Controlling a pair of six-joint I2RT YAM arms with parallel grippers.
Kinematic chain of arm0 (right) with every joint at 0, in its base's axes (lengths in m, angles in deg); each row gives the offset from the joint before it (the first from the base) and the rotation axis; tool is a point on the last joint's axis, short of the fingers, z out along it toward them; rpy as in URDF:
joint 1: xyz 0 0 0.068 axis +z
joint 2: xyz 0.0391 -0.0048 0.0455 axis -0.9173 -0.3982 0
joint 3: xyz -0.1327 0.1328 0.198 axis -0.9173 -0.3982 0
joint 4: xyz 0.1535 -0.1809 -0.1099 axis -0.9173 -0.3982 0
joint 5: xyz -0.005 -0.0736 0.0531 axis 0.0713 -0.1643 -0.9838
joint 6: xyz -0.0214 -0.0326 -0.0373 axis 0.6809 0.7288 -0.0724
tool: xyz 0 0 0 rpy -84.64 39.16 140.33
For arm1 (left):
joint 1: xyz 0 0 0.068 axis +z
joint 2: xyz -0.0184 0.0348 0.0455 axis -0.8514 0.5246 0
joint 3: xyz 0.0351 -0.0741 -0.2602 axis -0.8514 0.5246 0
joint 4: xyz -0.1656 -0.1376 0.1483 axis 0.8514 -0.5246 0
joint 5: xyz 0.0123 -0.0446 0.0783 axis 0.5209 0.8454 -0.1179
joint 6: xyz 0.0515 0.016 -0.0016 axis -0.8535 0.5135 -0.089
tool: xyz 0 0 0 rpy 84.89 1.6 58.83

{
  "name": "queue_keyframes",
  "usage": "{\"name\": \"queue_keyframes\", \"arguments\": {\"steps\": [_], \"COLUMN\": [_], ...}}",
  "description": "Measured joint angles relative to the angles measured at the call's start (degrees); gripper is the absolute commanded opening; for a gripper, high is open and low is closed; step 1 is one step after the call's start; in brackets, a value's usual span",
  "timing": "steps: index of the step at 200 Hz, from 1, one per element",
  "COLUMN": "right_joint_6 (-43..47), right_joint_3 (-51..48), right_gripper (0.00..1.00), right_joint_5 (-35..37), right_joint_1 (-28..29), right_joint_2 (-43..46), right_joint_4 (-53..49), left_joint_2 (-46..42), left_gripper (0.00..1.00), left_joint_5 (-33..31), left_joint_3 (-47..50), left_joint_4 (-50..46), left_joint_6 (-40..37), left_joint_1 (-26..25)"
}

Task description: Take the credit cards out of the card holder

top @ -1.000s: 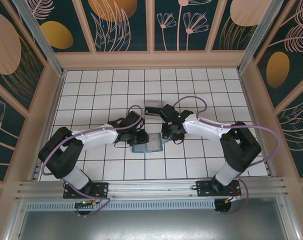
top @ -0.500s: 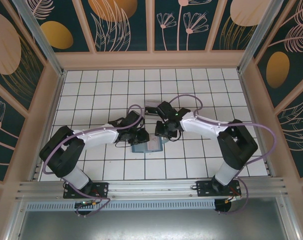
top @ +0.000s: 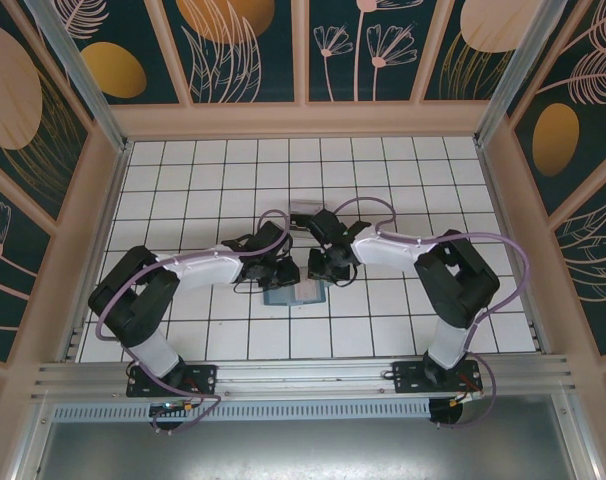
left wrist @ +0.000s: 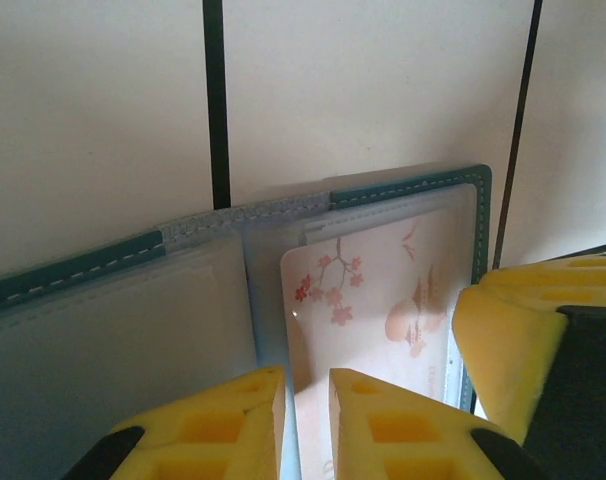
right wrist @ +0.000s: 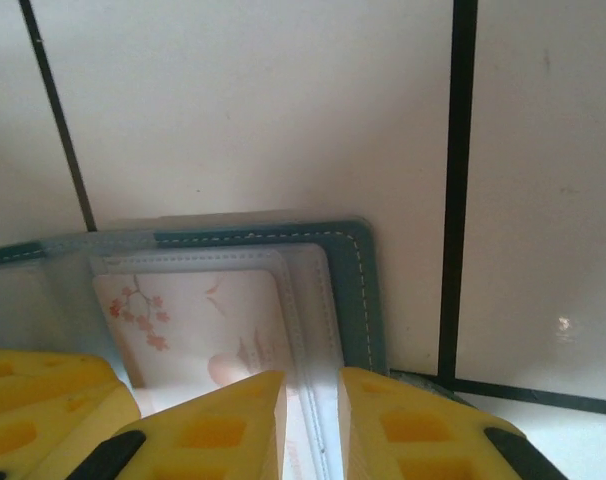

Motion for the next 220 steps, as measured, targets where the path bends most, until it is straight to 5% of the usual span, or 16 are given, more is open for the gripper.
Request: {"name": "queue_keyframes", "arguments": {"steps": [220], "right_joint_6": [-0.04], "right_joint_3": [-1.44], "right_gripper": [0.06], "right_joint_5": [-0.22], "right_joint_1": [0.00], "right_joint_2": [-0.15], "right_joint_4": [2.80], "left_joint_2": [-0.92], "left_gripper": [0.13], "left_joint_5": [-1.66], "left_joint_3": [2.97], "left_joint_4": [4.81], "left_joint_6": [2.27], "left_joint_1": [0.07]}}
